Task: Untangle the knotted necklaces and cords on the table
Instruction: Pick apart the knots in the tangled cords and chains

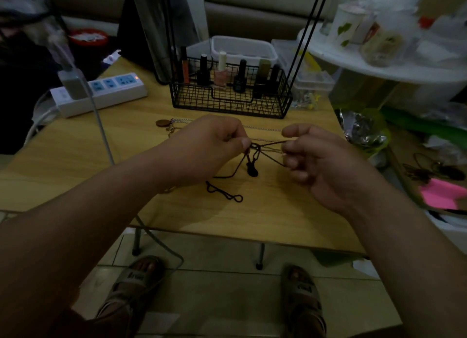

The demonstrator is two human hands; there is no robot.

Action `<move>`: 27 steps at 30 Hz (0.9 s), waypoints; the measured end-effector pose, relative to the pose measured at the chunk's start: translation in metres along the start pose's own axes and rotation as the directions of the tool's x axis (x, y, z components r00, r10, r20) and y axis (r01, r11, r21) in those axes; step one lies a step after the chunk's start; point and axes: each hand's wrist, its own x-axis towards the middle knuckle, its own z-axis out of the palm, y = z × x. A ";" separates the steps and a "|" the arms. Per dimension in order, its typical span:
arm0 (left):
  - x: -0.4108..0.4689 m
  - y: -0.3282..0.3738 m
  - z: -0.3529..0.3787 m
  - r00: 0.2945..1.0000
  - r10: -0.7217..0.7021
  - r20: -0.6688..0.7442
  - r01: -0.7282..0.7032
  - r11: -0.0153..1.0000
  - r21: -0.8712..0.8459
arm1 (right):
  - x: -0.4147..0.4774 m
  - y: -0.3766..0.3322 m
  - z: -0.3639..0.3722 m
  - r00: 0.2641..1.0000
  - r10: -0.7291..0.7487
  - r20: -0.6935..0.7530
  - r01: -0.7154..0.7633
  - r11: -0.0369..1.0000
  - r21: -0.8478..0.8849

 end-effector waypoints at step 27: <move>0.002 -0.002 0.008 0.998 0.061 0.033 -0.064 0.992 0.105 | 0.010 0.025 0.013 0.928 -0.348 0.135 0.301 0.484 -0.822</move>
